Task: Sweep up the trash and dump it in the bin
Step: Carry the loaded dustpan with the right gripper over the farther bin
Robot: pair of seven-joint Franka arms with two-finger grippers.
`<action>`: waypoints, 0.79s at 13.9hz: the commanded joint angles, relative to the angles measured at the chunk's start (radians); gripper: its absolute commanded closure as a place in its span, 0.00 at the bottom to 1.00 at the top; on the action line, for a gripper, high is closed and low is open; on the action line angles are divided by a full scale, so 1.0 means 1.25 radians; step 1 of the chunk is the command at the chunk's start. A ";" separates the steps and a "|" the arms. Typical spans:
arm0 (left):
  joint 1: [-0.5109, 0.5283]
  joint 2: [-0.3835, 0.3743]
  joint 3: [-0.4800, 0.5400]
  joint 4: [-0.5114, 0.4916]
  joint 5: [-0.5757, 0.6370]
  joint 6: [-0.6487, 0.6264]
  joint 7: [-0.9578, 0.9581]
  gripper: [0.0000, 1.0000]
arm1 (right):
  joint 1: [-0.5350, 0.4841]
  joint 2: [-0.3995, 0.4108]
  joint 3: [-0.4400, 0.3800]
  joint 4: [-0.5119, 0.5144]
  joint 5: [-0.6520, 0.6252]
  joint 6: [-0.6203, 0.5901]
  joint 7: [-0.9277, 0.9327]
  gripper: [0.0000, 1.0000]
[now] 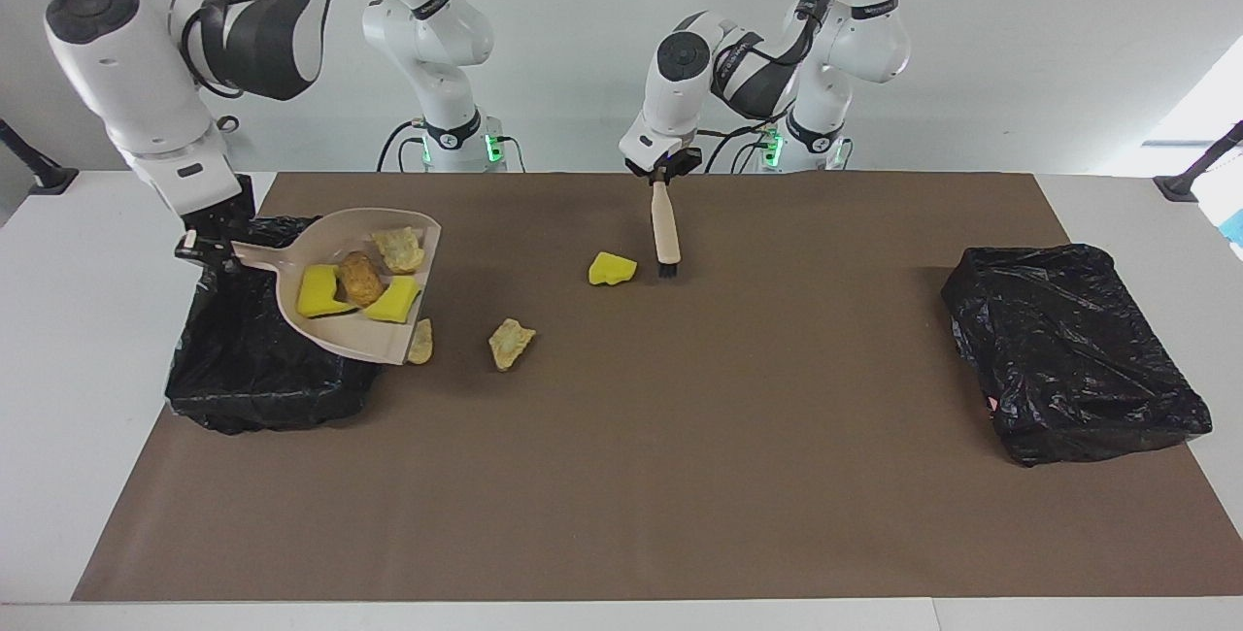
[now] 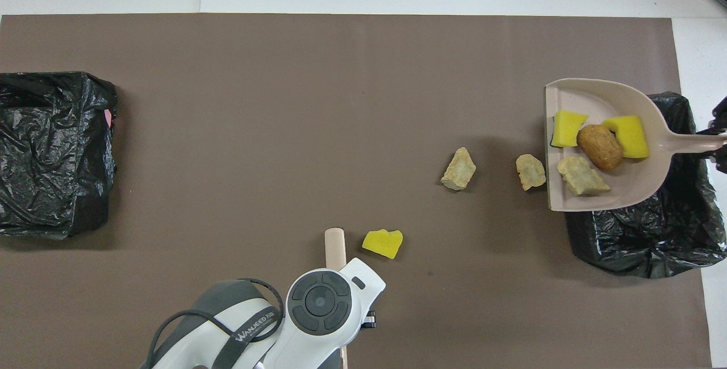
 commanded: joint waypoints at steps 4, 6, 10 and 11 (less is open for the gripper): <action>-0.001 -0.028 0.014 -0.052 -0.008 0.060 0.015 1.00 | -0.131 -0.023 -0.002 0.002 -0.072 0.024 -0.150 1.00; -0.004 -0.019 0.014 -0.059 -0.008 0.067 0.019 1.00 | -0.159 -0.023 -0.009 0.003 -0.077 0.024 -0.186 1.00; -0.009 -0.017 0.012 -0.076 -0.008 0.111 0.026 1.00 | -0.184 -0.033 -0.013 -0.006 -0.111 0.058 -0.204 1.00; -0.007 -0.017 0.014 -0.081 -0.008 0.119 0.037 1.00 | -0.183 -0.034 -0.013 -0.009 -0.121 0.059 -0.198 1.00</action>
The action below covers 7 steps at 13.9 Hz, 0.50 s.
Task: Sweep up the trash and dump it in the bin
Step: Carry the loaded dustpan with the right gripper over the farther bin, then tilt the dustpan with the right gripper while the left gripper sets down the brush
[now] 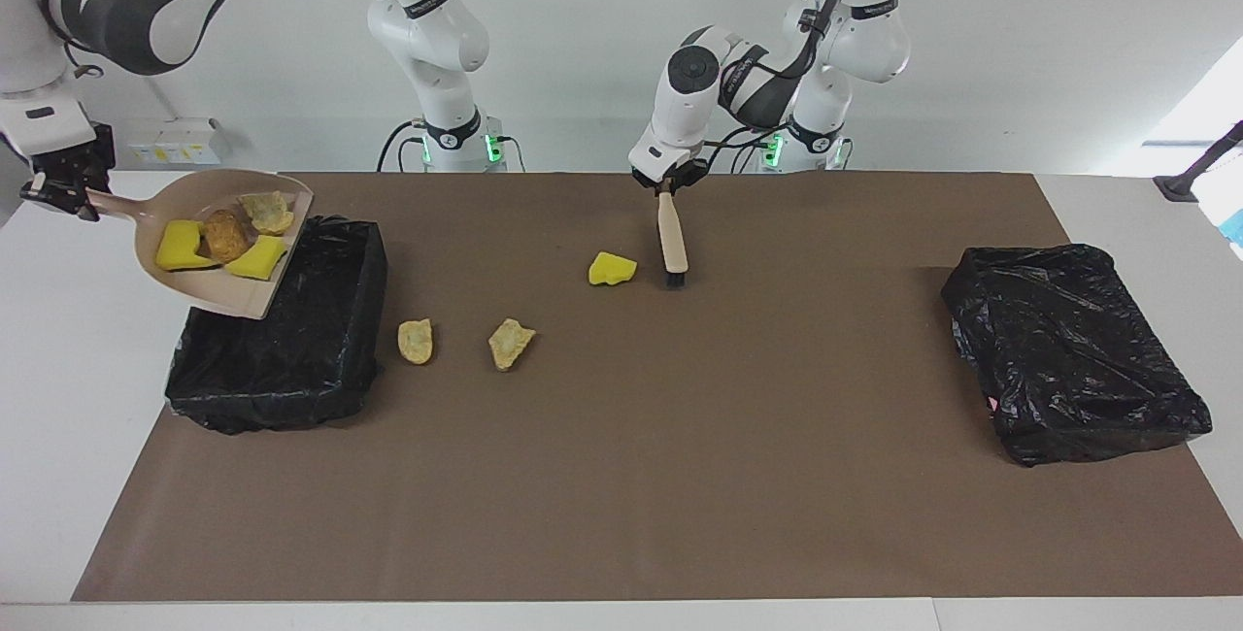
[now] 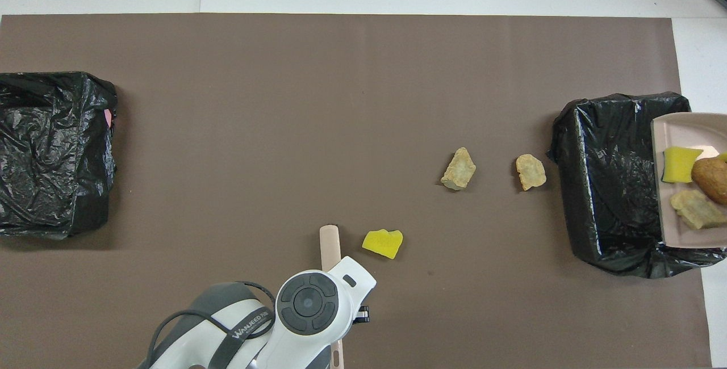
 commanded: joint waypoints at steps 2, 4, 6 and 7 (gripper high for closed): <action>-0.005 0.000 0.005 -0.028 -0.008 0.036 0.072 1.00 | 0.000 -0.023 0.007 -0.030 -0.051 0.036 -0.008 1.00; -0.006 0.001 0.006 -0.027 -0.008 0.038 0.073 1.00 | 0.008 -0.029 0.011 -0.046 -0.060 0.057 0.005 1.00; -0.006 0.001 0.005 -0.027 -0.008 0.039 0.062 1.00 | 0.038 -0.029 0.014 -0.054 -0.078 0.054 0.057 1.00; -0.006 0.001 0.005 -0.027 -0.008 0.038 0.048 1.00 | 0.043 -0.035 0.014 -0.066 -0.096 0.058 0.080 1.00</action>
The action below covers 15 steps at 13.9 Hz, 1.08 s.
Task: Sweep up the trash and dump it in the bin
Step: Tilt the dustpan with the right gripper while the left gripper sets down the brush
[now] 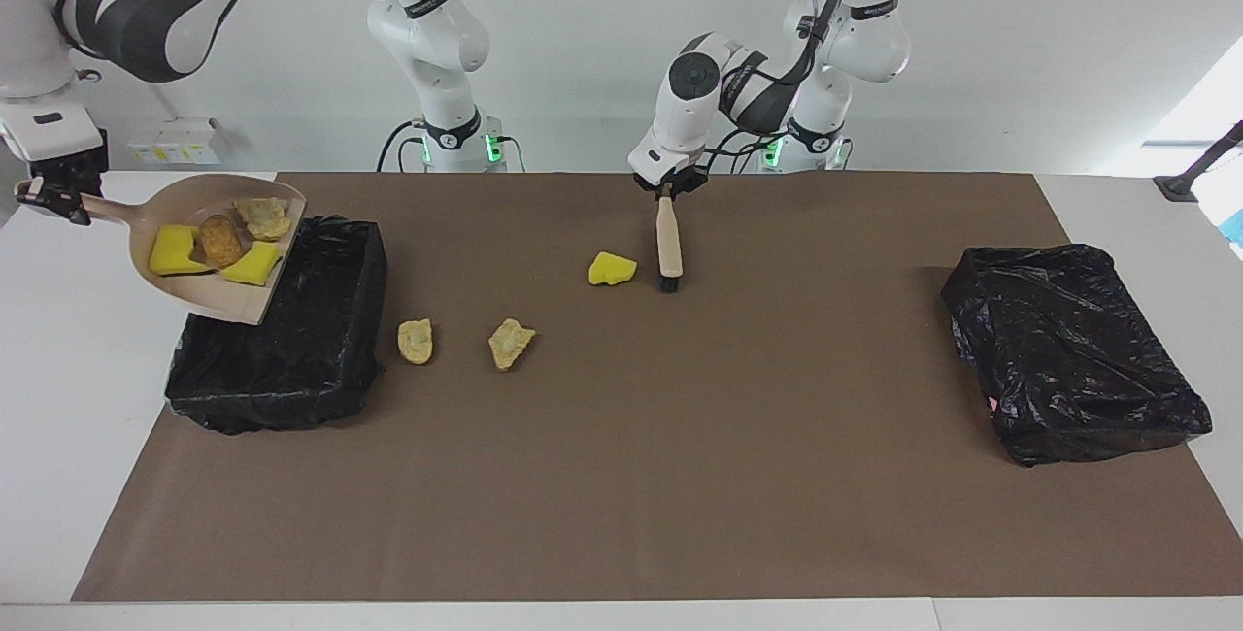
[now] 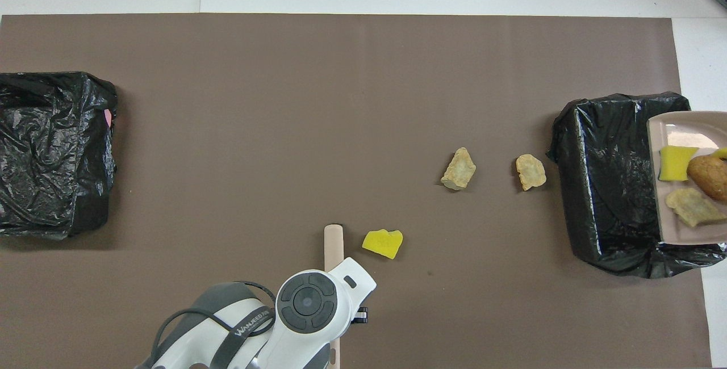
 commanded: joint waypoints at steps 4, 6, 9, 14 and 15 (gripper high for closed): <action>-0.010 -0.009 0.005 -0.016 -0.008 0.021 -0.049 1.00 | 0.071 -0.064 0.008 -0.111 -0.188 0.057 0.184 1.00; -0.010 -0.009 0.005 -0.015 -0.008 0.025 -0.054 0.99 | 0.091 -0.063 0.009 -0.131 -0.276 0.061 0.244 1.00; -0.009 -0.007 0.006 -0.010 -0.008 0.024 -0.057 0.00 | 0.107 -0.069 0.009 -0.169 -0.353 0.055 0.254 1.00; 0.028 -0.012 0.011 0.029 -0.007 -0.007 -0.069 0.00 | 0.147 -0.091 0.009 -0.168 -0.499 -0.050 0.248 1.00; 0.047 -0.013 0.011 0.043 0.000 -0.020 -0.066 0.00 | 0.156 -0.094 0.010 -0.152 -0.508 -0.064 0.245 1.00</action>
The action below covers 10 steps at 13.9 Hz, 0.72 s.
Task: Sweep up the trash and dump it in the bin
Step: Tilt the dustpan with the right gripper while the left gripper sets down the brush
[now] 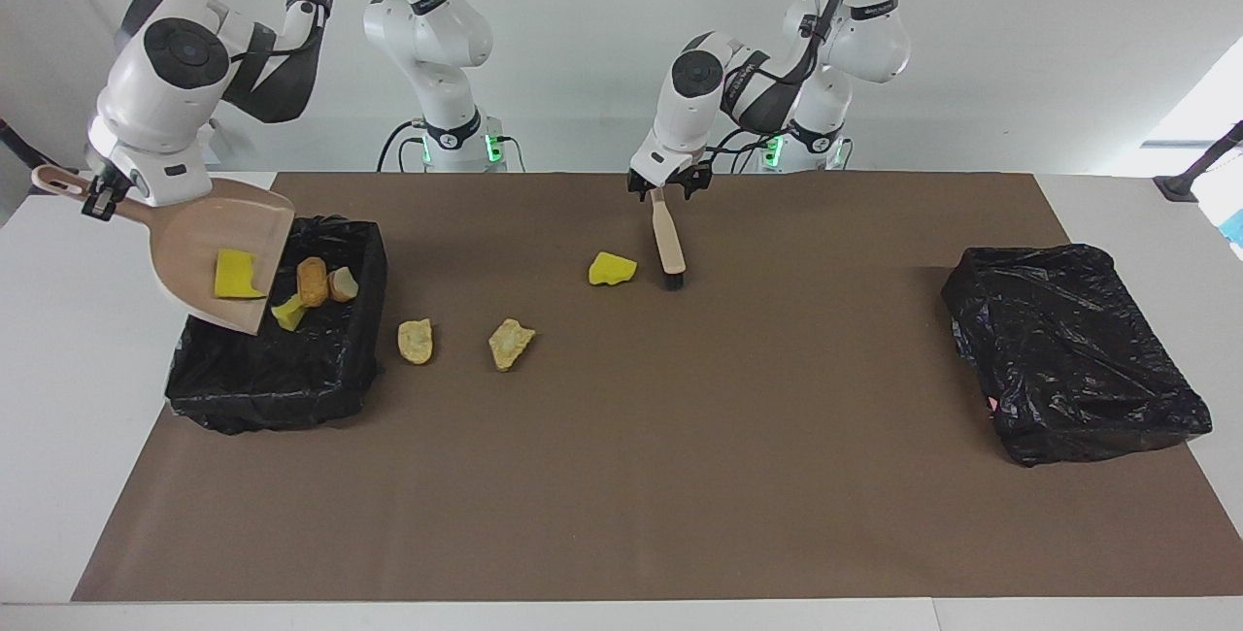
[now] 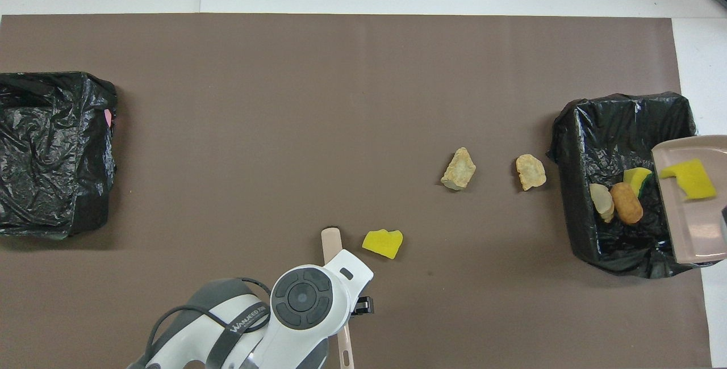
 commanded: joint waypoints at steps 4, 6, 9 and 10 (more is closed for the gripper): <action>0.140 -0.018 0.003 0.104 0.066 -0.125 0.007 0.00 | 0.017 -0.039 0.030 0.051 -0.028 -0.059 0.005 1.00; 0.198 -0.022 0.004 0.137 0.082 -0.152 0.012 0.00 | 0.018 -0.039 0.051 0.046 -0.042 -0.051 0.003 1.00; 0.298 -0.038 0.004 0.163 0.082 -0.185 0.155 0.00 | 0.055 -0.049 0.051 0.037 -0.119 -0.050 0.011 1.00; 0.329 -0.037 0.004 0.174 0.082 -0.193 0.209 0.00 | 0.067 -0.050 0.051 0.037 -0.155 -0.054 0.012 1.00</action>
